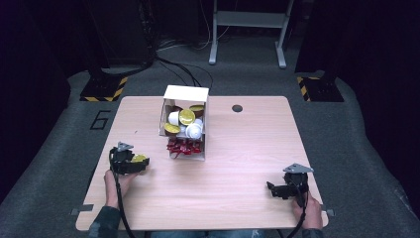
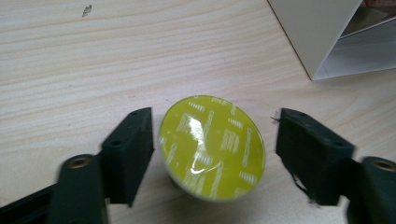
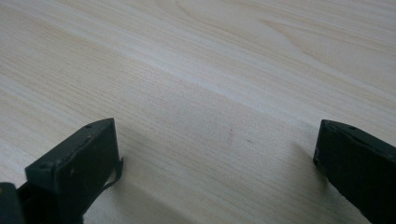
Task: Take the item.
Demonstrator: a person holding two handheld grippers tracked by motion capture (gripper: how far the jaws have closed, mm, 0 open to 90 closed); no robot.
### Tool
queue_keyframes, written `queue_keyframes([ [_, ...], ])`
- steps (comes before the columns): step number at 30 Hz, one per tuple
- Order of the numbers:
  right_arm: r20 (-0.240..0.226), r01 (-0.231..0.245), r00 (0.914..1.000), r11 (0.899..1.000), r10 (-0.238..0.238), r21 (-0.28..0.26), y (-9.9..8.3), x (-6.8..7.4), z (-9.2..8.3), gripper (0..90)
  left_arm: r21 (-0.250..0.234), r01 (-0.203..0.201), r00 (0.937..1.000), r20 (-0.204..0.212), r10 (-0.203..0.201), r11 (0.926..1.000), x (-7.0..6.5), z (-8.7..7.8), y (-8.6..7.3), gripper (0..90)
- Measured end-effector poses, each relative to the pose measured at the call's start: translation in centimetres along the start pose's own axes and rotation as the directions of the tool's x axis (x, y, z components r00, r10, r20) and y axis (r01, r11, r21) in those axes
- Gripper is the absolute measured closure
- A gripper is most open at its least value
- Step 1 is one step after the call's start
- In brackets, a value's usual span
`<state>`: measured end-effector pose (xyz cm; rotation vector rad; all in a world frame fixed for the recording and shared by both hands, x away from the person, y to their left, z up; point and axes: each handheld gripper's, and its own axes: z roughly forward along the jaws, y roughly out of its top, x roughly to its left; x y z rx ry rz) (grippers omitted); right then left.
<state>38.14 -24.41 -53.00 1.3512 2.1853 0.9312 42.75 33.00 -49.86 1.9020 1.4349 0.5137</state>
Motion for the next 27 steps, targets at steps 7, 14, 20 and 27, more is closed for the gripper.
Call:
queue_keyframes([
  [7, -0.007, -0.005, 1.0, 1.0, 0.005, -0.002, 0.0, 0.0, 0.0, 0.0, -0.019, -0.002, 1.0, 0.006, 0.002, 0.9998, 0.0, -2.6, 0.5, 11.8],
  [14, -0.007, -0.004, 1.0, 1.0, 0.004, -0.002, 0.0, 0.0, 0.0, 0.0, -0.071, -0.016, 0.9999, -0.007, 0.015, 0.9974, 0.0, -5.5, 0.1, 3.1],
  [20, -0.007, -0.004, 1.0, 1.0, 0.004, -0.002, 0.0, 0.0, 0.0, 0.0, -0.096, -0.038, 0.9992, -0.019, 0.036, 0.9947, -0.4, -7.3, -1.1, 0.0],
  [27, -0.007, -0.005, 1.0, 1.0, 0.005, -0.002, 0.0, 0.0, 0.0, 0.0, -0.122, -0.048, 0.9981, -0.043, 0.043, 0.9913, -0.4, -9.0, -2.7, 0.0],
])
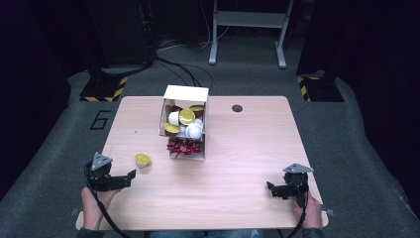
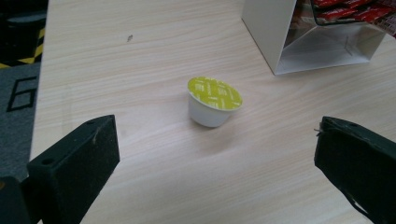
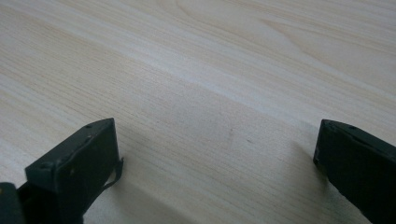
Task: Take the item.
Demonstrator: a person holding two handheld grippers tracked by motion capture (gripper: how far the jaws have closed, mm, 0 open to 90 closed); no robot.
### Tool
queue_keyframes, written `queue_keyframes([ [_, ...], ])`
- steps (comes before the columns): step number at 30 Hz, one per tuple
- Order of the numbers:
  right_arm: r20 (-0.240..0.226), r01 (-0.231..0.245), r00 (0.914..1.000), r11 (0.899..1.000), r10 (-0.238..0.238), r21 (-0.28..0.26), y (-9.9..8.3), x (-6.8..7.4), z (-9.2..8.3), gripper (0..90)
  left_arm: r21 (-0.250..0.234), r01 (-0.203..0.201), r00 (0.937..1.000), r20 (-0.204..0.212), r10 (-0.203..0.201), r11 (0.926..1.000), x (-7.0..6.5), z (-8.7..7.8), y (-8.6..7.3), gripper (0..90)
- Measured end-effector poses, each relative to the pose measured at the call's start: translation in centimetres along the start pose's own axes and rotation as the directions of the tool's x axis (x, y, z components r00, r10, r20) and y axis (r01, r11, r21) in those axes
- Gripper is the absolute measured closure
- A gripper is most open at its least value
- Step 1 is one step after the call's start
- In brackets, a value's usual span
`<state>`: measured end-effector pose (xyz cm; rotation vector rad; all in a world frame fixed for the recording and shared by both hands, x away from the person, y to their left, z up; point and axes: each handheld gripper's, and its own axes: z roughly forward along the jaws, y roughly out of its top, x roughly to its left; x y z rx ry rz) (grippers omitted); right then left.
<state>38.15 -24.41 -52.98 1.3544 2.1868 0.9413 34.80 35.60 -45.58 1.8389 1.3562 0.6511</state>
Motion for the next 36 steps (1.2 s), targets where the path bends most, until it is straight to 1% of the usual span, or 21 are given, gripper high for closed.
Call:
queue_keyframes([
  [2, 0.0, 0.0, 1.0, 1.0, 0.0, 0.0, 0.0, 0.0, 0.0, 0.0, -0.007, 0.005, 1.0, -0.006, -0.005, 1.0, 0.1, -0.4, -0.5, 0.0],
  [4, 0.0, 0.0, 1.0, 1.0, 0.0, 0.0, 0.0, 0.0, 0.0, 0.0, -0.003, 0.012, 0.9999, -0.009, -0.012, 0.9999, 0.2, -0.7, -1.1, 0.0],
  [10, 0.0, 0.0, 1.0, 1.0, 0.0, 0.0, 0.0, 0.0, 0.0, 0.0, 0.033, 0.023, 0.9994, -0.024, -0.022, 0.9992, 0.6, -0.8, -3.5, 0.0],
  [14, 0.0, 0.0, 1.0, 1.0, 0.0, 0.0, 0.0, 0.0, 0.0, 0.0, 0.051, 0.036, 0.999, -0.028, -0.035, 0.9981, 0.8, -0.4, -5.2, 0.0],
  [17, 0.0, 0.0, 1.0, 1.0, 0.0, 0.0, 0.0, 0.0, 0.0, 0.0, 0.076, 0.036, 0.9991, -0.027, -0.034, 0.9965, 1.1, 0.0, -6.3, 0.0],
  [18, 0.0, 0.0, 1.0, 1.0, 0.0, 0.0, 0.0, 0.0, 0.0, 0.0, 0.079, 0.036, 0.9987, -0.038, -0.033, 0.9962, 1.1, 0.3, -6.6, 0.0],
  [20, 0.0, 0.0, 1.0, 1.0, 0.0, 0.0, 0.0, 0.0, 0.0, 0.0, 0.078, 0.042, 0.9985, -0.039, -0.039, 0.9961, 1.2, 0.7, -7.3, 0.0],
  [21, 0.0, 0.0, 1.0, 1.0, 0.0, 0.0, 0.0, 0.0, 0.0, 0.0, 0.085, 0.042, 0.9983, -0.043, -0.039, 0.9955, 1.2, 0.8, -7.5, 0.0],
  [22, 0.0, 0.0, 1.0, 1.0, 0.0, 0.0, 0.0, 0.0, 0.0, 0.0, 0.095, 0.038, 0.9984, -0.044, -0.034, 0.9948, 1.3, 1.0, -7.7, 0.0],
  [24, 0.0, 0.0, 1.0, 1.0, 0.0, 0.0, 0.0, 0.0, 0.0, 0.0, 0.096, 0.047, 0.9978, -0.05, -0.042, 0.9943, 1.4, 1.5, -8.1, 0.0],
  [25, 0.0, 0.0, 1.0, 1.0, 0.0, 0.0, 0.0, 0.0, 0.0, 0.0, 0.108, 0.04, 0.9981, -0.05, -0.035, 0.9933, 1.5, 1.7, -8.1, 0.0],
  [27, 0.0, 0.0, 1.0, 1.0, 0.0, 0.0, 0.0, 0.0, 0.0, 0.0, 0.108, 0.034, 0.9974, -0.066, -0.027, 0.9936, 1.4, 1.9, -8.1, 0.0],
  [28, 0.0, 0.0, 1.0, 1.0, 0.0, 0.0, 0.0, 0.0, 0.0, 0.0, 0.109, 0.028, 0.9978, -0.063, -0.021, 0.9936, 1.4, 2.0, -8.0, 0.0],
  [29, 0.0, 0.0, 1.0, 1.0, 0.0, 0.0, 0.0, 0.0, 0.0, 0.0, 0.12, 0.023, 0.9974, -0.07, -0.015, 0.9925, 1.4, 2.2, -7.9, 0.0],
  [30, 0.0, 0.0, 1.0, 1.0, 0.0, 0.0, 0.0, 0.0, 0.0, 0.0, 0.12, 0.027, 0.9975, -0.067, -0.019, 0.9924, 1.4, 2.3, -7.9, 0.0],
  [32, 0.0, 0.0, 1.0, 1.0, 0.0, 0.0, 0.0, 0.0, 0.0, 0.0, 0.122, 0.017, 0.9977, -0.068, -0.008, 0.9924, 1.5, 2.5, -7.8, 0.0],
  [33, 0.0, 0.0, 1.0, 1.0, 0.0, 0.0, 0.0, 0.0, 0.0, 0.0, 0.12, 0.026, 0.9978, -0.064, -0.018, 0.9925, 1.4, 2.5, -7.7, 0.0],
  [34, 0.0, 0.0, 1.0, 1.0, 0.0, 0.0, 0.0, 0.0, 0.0, 0.0, 0.122, 0.015, 0.9978, -0.065, -0.007, 0.9925, 1.5, 2.6, -7.7, 0.0],
  [35, 0.0, 0.0, 1.0, 1.0, 0.0, 0.0, 0.0, 0.0, 0.0, 0.0, 0.127, 0.016, 0.9982, -0.06, -0.009, 0.9918, 1.5, 2.7, -7.6, 0.0],
  [36, 0.006, 0.01, 0.9999, 1.0, -0.01, 0.003, 0.0, -0.1, 0.0, 0.0, 0.126, 0.01, 0.9983, -0.058, -0.003, 0.992, 1.5, 2.8, -7.5, 0.0],
])
